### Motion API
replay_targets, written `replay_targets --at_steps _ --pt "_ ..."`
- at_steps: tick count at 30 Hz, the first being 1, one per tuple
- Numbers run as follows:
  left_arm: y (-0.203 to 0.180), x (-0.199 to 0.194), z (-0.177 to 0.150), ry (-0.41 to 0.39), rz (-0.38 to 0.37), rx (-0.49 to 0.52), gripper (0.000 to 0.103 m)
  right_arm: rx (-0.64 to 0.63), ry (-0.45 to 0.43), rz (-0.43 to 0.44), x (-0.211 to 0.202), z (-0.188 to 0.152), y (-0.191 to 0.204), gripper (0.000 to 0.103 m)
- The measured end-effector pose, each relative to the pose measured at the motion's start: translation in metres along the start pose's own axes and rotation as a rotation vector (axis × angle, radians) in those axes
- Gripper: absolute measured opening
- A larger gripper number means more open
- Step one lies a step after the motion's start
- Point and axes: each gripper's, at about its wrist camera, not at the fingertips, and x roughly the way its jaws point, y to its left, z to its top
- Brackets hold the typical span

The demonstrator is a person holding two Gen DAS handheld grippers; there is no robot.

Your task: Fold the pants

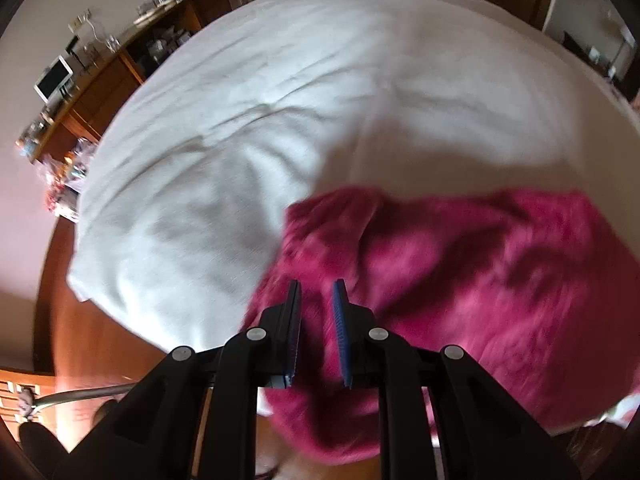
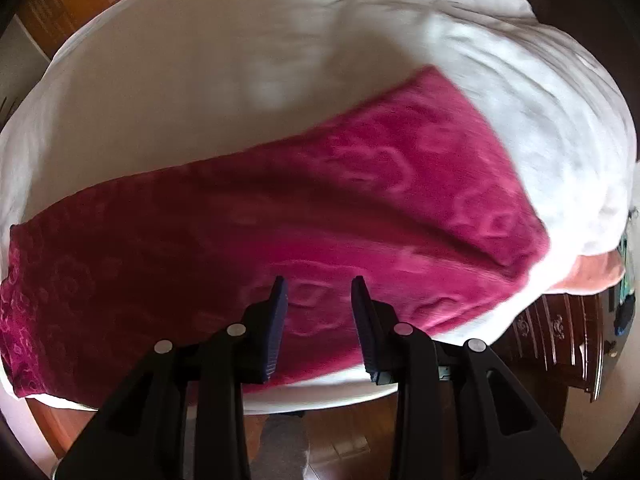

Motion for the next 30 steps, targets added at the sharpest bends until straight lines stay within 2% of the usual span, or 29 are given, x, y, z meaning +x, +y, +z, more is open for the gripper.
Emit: replay_targets --at_steps 4,8,13,17,22,25,30 --pt "-0.003 0.033 0.019 0.018 0.008 -0.021 0.016 -0.031 0.016 0.011 0.003 0.010 0.041 0.033" --pt "-0.003 0.075 0.035 0.067 0.071 -0.015 0.016 -0.052 0.039 0.021 0.012 0.018 0.067 0.034" --pt "0.004 0.107 0.044 0.096 0.104 -0.008 0.022 -0.093 0.069 0.035 0.019 0.029 0.106 0.034" --pt "0.006 0.121 0.052 0.098 0.127 0.001 0.023 -0.115 0.080 0.063 0.024 0.042 0.136 0.034" --pt "0.016 0.119 0.059 0.105 0.112 -0.037 0.023 -0.211 0.078 0.159 0.019 0.058 0.204 0.034" --pt "0.018 0.106 0.060 0.089 0.096 -0.006 0.023 -0.285 0.072 0.240 0.013 0.064 0.251 0.044" --pt "0.006 0.071 0.053 0.042 0.048 0.055 0.023 -0.389 0.069 0.311 0.007 0.063 0.313 0.045"
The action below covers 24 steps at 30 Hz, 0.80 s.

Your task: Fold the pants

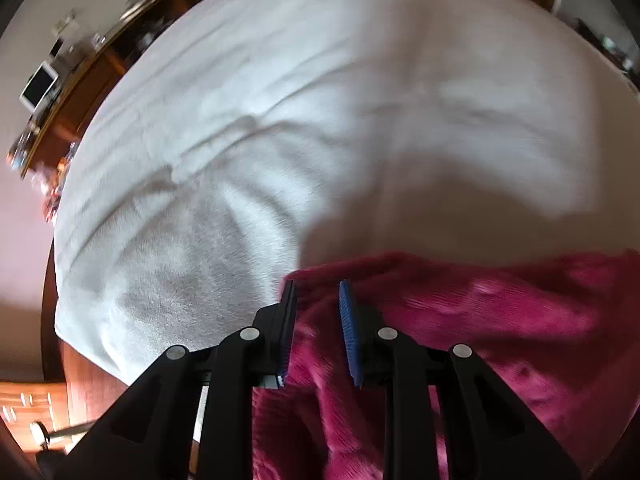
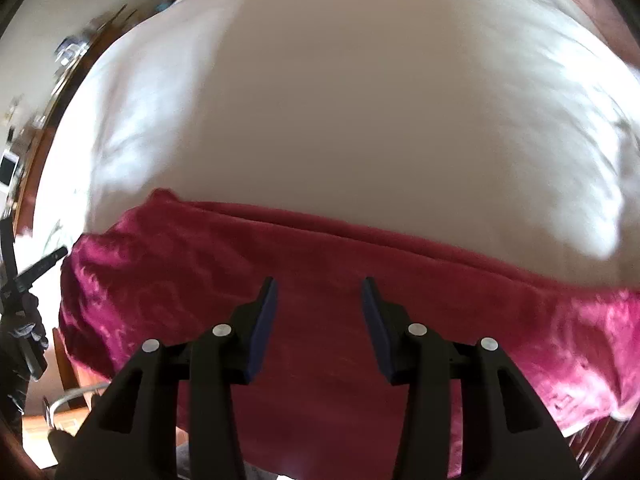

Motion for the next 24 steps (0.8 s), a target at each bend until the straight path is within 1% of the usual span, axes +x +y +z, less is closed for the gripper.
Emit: replay_targets --at_steps 2,5,7,8,11,12,14,17,19,21,24 --pt "-0.014 -0.014 -0.002 -0.026 -0.015 0.042 0.023 -0.024 0.010 -0.001 0.005 -0.001 0.013 0.045" --pt "-0.043 -0.022 0.001 -0.044 -0.070 0.079 0.024 -0.009 0.029 -0.010 0.015 -0.009 0.000 0.045" --pt "-0.064 -0.027 0.002 -0.049 -0.110 0.104 0.024 0.018 0.033 -0.026 0.017 -0.024 -0.016 0.045" --pt "-0.079 -0.030 0.001 -0.052 -0.135 0.127 0.024 0.034 0.034 -0.034 0.017 -0.026 -0.023 0.045" --pt "-0.114 -0.034 0.000 -0.063 -0.172 0.204 0.024 0.082 0.029 -0.063 0.012 -0.037 -0.046 0.045" --pt "-0.132 -0.037 -0.003 -0.068 -0.184 0.249 0.024 0.104 0.024 -0.079 0.009 -0.040 -0.058 0.045" --pt "-0.155 -0.042 -0.008 -0.073 -0.203 0.296 0.024 0.147 0.012 -0.110 0.003 -0.046 -0.080 0.045" --pt "-0.189 -0.047 -0.019 -0.056 -0.245 0.334 0.024 0.232 -0.004 -0.155 -0.009 -0.057 -0.122 0.045" --pt "-0.217 -0.055 -0.034 -0.054 -0.267 0.386 0.024 0.299 -0.011 -0.187 -0.018 -0.070 -0.156 0.045" --pt "-0.240 -0.062 -0.049 -0.058 -0.272 0.423 0.024 0.347 -0.013 -0.202 -0.025 -0.083 -0.183 0.044" --pt "-0.273 -0.071 -0.071 -0.033 -0.293 0.441 0.024 0.400 -0.019 -0.228 -0.041 -0.110 -0.225 0.045"
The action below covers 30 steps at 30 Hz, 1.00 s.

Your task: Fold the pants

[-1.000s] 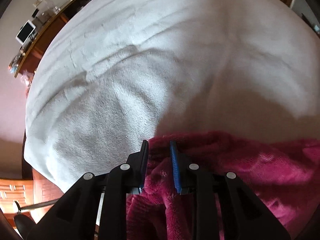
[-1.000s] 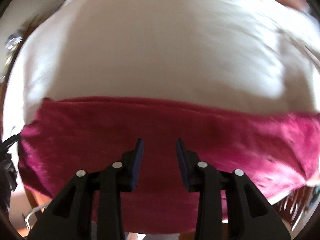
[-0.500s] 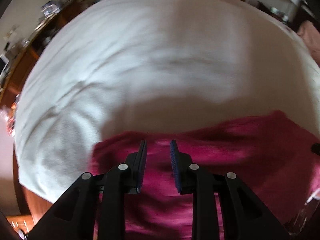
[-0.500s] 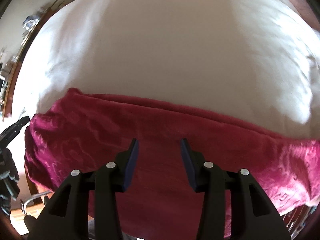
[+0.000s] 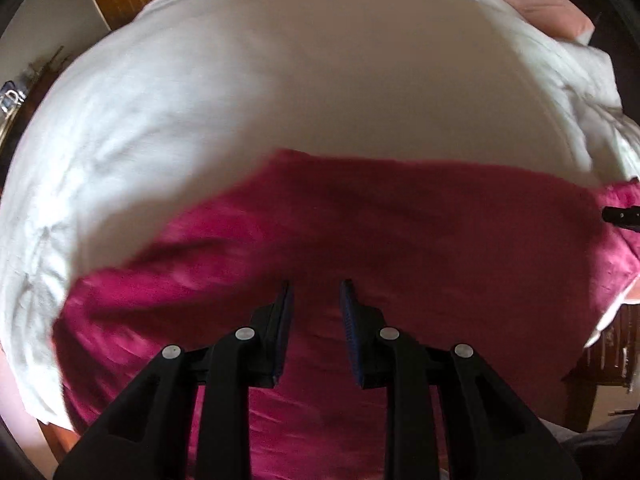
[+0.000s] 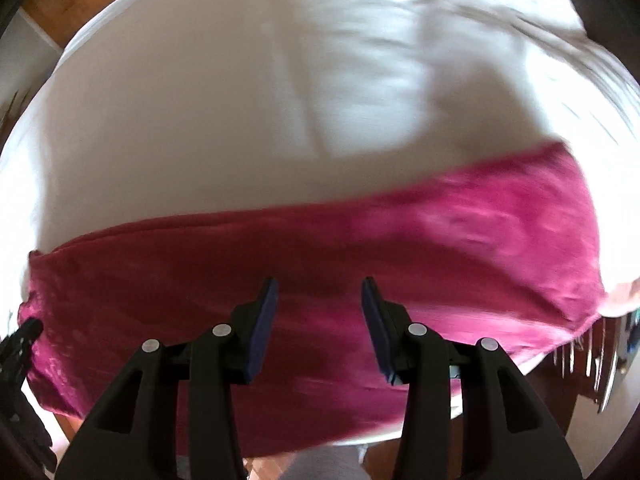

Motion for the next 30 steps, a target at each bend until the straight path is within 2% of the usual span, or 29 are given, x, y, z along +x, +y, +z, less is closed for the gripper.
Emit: replay_targets --at_steps 4,8,13,18,23,26,28,29,30 --pt "-0.054 0.001 -0.004 0.011 -0.021 0.051 0.025 0.091 -0.004 -0.013 -0.008 -0.017 -0.070 0.048" --pt "-0.111 0.000 -0.003 -0.003 -0.041 0.120 0.038 0.163 0.001 0.000 -0.018 -0.037 -0.134 0.051" --pt "-0.175 0.008 0.004 -0.009 -0.069 0.173 0.038 0.256 0.015 0.053 -0.020 -0.061 -0.196 0.051" --pt "-0.244 0.018 0.011 -0.007 -0.098 0.258 0.038 0.344 0.024 0.136 -0.012 -0.072 -0.237 0.051" --pt "-0.294 0.032 0.001 -0.004 -0.122 0.353 0.042 0.397 0.003 0.243 -0.002 -0.072 -0.252 0.051" --pt "-0.322 0.040 -0.008 0.021 -0.127 0.399 0.043 0.379 -0.021 0.262 0.002 -0.065 -0.253 0.051" --pt "-0.334 0.049 -0.016 0.042 -0.118 0.435 0.043 0.339 -0.023 0.253 0.011 -0.063 -0.254 0.044" --pt "-0.338 0.054 -0.019 0.050 -0.112 0.451 0.043 0.320 -0.020 0.245 0.011 -0.060 -0.253 0.026" --pt "-0.339 0.051 -0.033 0.050 -0.091 0.477 0.043 0.304 -0.013 0.224 0.012 -0.057 -0.252 0.018"
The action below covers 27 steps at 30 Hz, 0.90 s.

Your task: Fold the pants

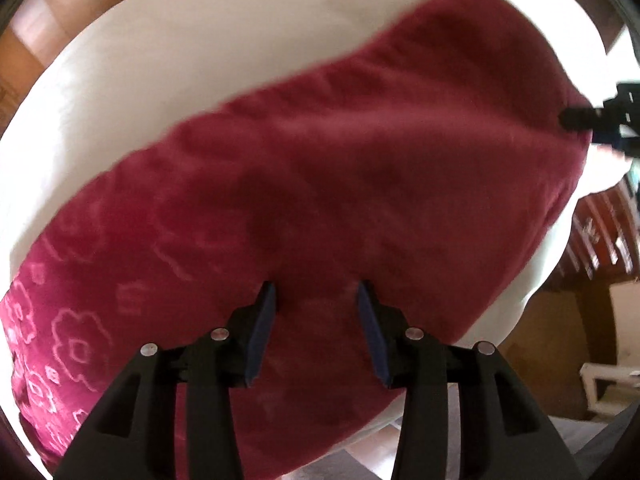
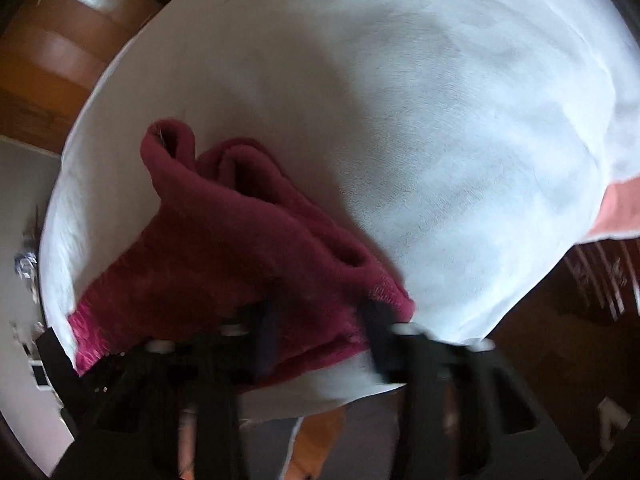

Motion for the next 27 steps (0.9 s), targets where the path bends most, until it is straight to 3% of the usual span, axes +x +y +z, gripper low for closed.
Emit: replay_targets --at_steps 2,8,14,17,19,20,21,27 --pt "-0.005 0.003 -0.005 0.002 0.020 0.026 0.043 -0.005 -0.007 0.001 -0.009 0.004 0.000 0.009" --pt "-0.011 0.001 -0.026 0.026 0.007 0.047 0.043 -0.031 -0.012 0.014 -0.032 -0.014 -0.012 0.009" --pt "-0.016 0.002 -0.052 0.061 0.013 0.110 0.043 -0.031 0.026 -0.038 0.004 -0.019 -0.015 0.009" --pt "-0.015 0.002 -0.056 0.063 0.008 0.123 0.043 -0.079 0.017 -0.048 0.007 -0.015 -0.008 0.023" --pt "-0.025 0.009 -0.053 0.068 -0.007 0.108 0.043 -0.116 -0.017 -0.042 -0.001 -0.016 -0.003 0.042" --pt "-0.022 0.007 -0.052 0.070 -0.019 0.092 0.043 -0.146 -0.045 -0.047 -0.008 -0.015 0.000 0.056" --pt "-0.004 0.000 -0.048 0.070 -0.027 0.082 0.043 -0.178 -0.071 -0.047 -0.014 -0.013 0.003 0.063" --pt "0.021 -0.022 -0.032 0.011 -0.034 0.012 0.043 -0.288 -0.087 -0.006 -0.014 0.001 0.019 0.069"
